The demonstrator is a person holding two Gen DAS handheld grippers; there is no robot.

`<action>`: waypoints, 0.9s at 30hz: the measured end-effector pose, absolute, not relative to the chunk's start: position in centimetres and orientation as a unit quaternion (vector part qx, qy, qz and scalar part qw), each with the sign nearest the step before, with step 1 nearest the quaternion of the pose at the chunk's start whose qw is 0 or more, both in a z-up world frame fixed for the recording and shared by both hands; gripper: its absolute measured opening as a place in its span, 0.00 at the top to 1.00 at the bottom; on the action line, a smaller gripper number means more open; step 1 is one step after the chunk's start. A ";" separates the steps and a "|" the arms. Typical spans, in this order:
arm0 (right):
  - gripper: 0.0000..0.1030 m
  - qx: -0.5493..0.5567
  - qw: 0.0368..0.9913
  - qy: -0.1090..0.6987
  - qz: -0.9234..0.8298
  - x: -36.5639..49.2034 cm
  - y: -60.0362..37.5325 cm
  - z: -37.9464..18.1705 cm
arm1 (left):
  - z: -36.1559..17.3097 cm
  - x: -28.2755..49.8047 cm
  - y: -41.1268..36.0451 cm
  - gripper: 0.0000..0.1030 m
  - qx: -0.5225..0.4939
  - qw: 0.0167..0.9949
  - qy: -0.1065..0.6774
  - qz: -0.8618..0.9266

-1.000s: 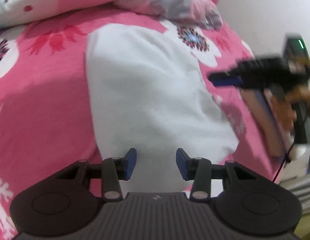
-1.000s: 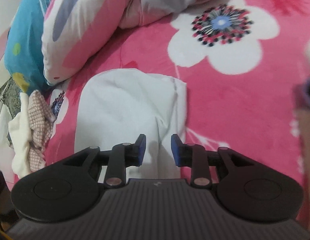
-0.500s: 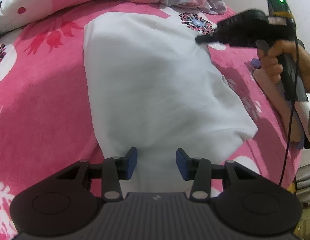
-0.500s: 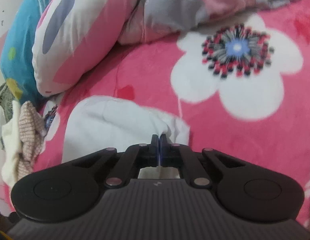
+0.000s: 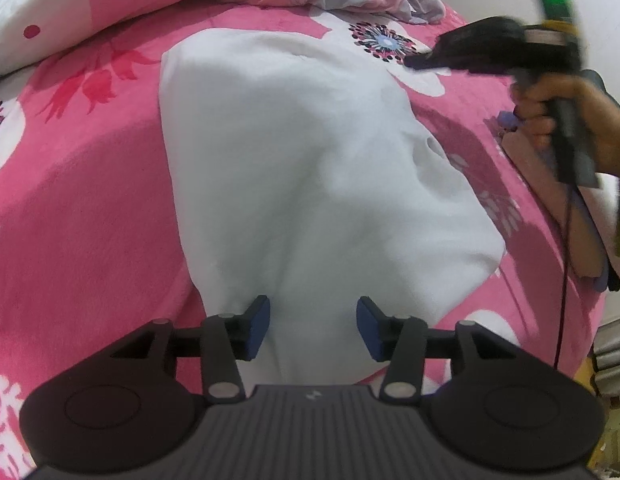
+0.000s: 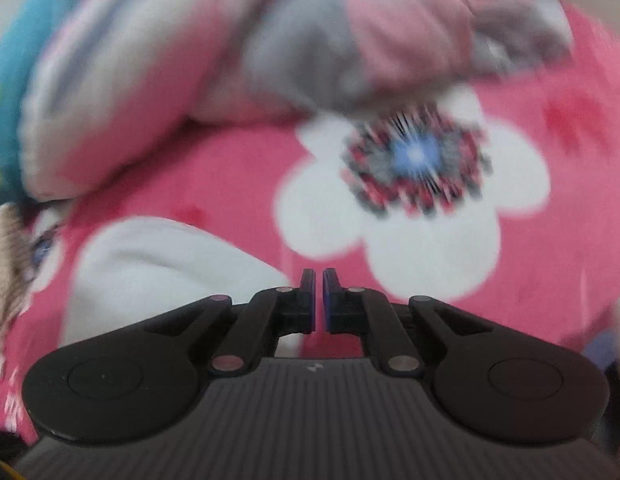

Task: Fold clothes

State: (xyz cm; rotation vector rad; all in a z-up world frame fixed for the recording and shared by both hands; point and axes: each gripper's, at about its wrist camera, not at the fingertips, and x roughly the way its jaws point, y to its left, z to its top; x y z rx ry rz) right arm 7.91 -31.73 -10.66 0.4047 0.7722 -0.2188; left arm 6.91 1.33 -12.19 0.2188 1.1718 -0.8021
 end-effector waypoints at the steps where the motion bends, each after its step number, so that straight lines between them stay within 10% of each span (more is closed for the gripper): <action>1: 0.96 0.171 0.912 0.369 -0.059 7.5 -30.1 -9.6 | -12.2 6.9 1.3 0.50 0.099 0.753 0.537 -0.367; 7: 0.99 0.013 0.880 0.461 0.119 6.4 -23.6 -11.4 | -12.5 7.1 1.2 0.50 0.105 0.749 0.537 -0.373; 27: 0.91 0.041 0.849 0.524 0.044 -0.9 -24.0 -11.7 | -12.3 6.9 1.2 0.44 0.136 0.735 0.529 -0.402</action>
